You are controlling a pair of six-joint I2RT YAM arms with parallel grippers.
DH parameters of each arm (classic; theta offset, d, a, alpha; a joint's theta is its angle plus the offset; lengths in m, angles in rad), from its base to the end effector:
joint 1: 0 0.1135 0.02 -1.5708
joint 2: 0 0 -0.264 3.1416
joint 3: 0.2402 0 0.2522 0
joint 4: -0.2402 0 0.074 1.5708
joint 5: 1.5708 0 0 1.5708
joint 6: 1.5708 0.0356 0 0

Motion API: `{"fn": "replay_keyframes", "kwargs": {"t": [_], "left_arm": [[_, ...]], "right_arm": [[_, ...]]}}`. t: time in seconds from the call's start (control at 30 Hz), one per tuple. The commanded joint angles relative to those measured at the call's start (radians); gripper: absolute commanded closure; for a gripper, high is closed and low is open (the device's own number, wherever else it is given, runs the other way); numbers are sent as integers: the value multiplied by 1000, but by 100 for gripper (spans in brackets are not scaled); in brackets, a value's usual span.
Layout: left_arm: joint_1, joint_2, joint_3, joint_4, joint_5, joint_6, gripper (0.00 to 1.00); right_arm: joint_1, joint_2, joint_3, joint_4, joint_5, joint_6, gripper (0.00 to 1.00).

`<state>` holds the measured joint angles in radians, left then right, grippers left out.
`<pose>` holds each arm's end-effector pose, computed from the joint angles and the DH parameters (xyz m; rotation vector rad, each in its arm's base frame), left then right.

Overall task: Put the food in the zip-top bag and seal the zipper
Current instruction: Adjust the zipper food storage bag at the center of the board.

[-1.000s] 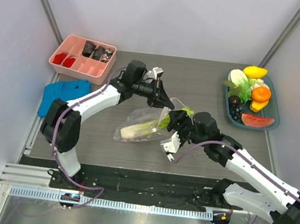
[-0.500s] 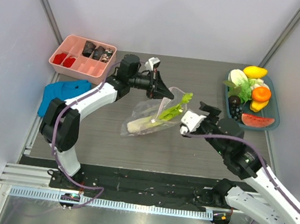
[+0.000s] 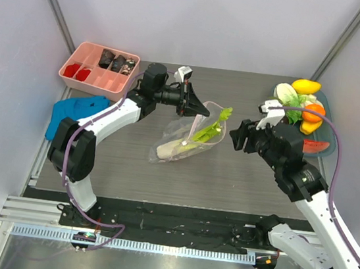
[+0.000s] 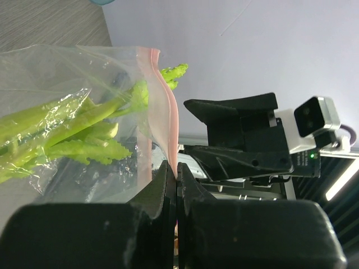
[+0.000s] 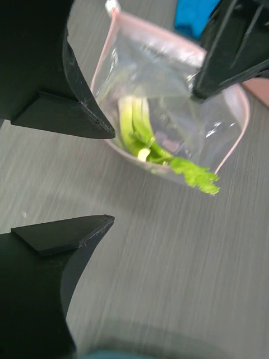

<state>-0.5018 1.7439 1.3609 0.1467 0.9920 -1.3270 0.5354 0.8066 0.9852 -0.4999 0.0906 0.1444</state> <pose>0.3416 -0.2214 0.3158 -0.0222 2.3067 -2.0251 0.1492 0.0848 0.3721 -0.3093 1.8832 0.3770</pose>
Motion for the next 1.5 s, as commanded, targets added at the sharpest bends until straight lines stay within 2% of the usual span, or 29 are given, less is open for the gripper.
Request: {"fn": "replay_keyframes", "kwargs": {"t": [0.0, 0.17, 0.23, 0.5, 0.7, 0.83, 0.87, 0.93, 0.97, 1.0, 1.07, 1.1, 1.13, 1.17, 1.2, 1.23, 1.27, 1.3, 1.37, 1.4, 1.47], "left_arm": [[6, -6, 43, 47, 19, 6, 100], [9, -7, 46, 47, 19, 6, 100], [11, -11, 44, 47, 19, 8, 100], [16, -20, 37, 44, 20, 9, 100], [16, -20, 33, 37, 20, 12, 100], [16, -26, 29, 30, 19, 17, 100], [16, -30, 30, 22, 19, 29, 100], [16, -34, 32, -15, 20, 51, 100], [17, -46, 38, -34, 20, 86, 100], [19, -49, 44, -71, 16, 113, 100], [26, -58, 97, -265, -12, 204, 100], [28, -61, 133, -364, -38, 336, 100], [29, -58, 179, -598, -68, 435, 100], [28, -57, 279, -704, -170, 522, 100], [23, -58, 324, -787, -237, 675, 100], [17, -61, 367, -931, -316, 737, 100], [10, -67, 438, -978, -381, 794, 100], [-10, -73, 470, -1031, -524, 901, 100], [-35, -81, 538, -1116, -599, 995, 100], [-72, -84, 562, -1143, -686, 1078, 100], [-102, -89, 616, -1208, -743, 1156, 100]], "right_arm": [[-40, 46, 95, 21, -169, 282, 39], [-41, 95, 66, 23, -264, 345, 45], [-41, 98, 32, 26, -261, 354, 50], [-43, 123, 9, 43, -196, 350, 57], [-51, 155, -5, 89, -229, 383, 64], [-69, 177, -19, 100, -264, 406, 65], [-75, 180, -20, 100, -285, 411, 69], [-94, 187, -22, 110, -314, 409, 86], [-100, 186, -19, 113, -362, 408, 99], [-104, 180, -4, 115, -383, 411, 99], [-110, 149, 13, 126, -422, 420, 99], [-110, 135, 24, 139, -458, 431, 99], [-109, 100, 27, 170, -478, 441, 99], [-109, 86, 32, 179, -489, 461, 99], [-109, 76, 46, 181, -503, 465, 99], [-109, 66, 55, 163, -512, 466, 99], [-109, 62, 64, 147, -520, 469, 99], [-110, 60, 73, 146, -547, 474, 99], [-109, 55, 87, 155, -577, 491, 99], [-109, 57, 98, 159, -589, 497, 99], [-110, 68, 128, 179, -615, 509, 99]]}}
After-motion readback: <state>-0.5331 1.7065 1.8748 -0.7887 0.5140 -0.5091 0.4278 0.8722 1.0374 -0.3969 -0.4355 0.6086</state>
